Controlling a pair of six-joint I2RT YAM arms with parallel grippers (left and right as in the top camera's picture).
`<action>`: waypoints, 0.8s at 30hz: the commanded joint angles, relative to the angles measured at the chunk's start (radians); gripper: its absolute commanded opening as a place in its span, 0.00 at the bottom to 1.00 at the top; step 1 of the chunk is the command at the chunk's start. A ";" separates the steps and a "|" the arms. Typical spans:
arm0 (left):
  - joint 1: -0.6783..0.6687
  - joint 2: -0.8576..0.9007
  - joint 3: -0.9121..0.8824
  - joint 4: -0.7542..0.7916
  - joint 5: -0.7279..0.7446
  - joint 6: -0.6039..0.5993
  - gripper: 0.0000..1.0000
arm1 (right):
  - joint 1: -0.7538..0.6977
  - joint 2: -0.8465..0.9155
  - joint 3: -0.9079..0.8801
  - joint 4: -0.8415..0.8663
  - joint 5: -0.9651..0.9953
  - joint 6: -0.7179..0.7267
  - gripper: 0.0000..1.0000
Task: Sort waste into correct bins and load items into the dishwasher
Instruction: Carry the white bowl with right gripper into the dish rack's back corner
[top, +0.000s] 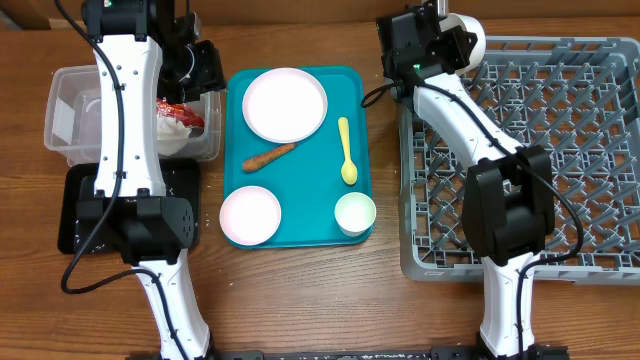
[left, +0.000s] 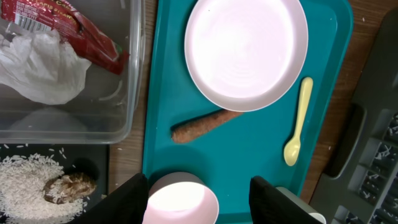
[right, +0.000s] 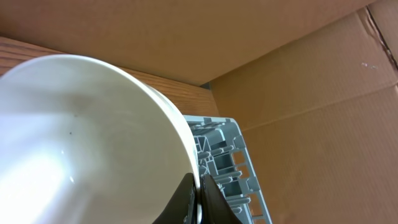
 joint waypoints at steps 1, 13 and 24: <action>-0.001 -0.012 0.018 0.005 -0.011 0.024 0.55 | -0.003 0.006 -0.004 -0.002 -0.001 0.000 0.04; -0.001 -0.012 0.018 0.012 -0.014 0.024 0.56 | -0.007 0.009 -0.008 -0.069 -0.004 0.061 0.04; -0.001 -0.012 0.018 0.015 -0.014 0.027 0.56 | -0.027 0.009 -0.008 -0.070 0.053 0.059 0.04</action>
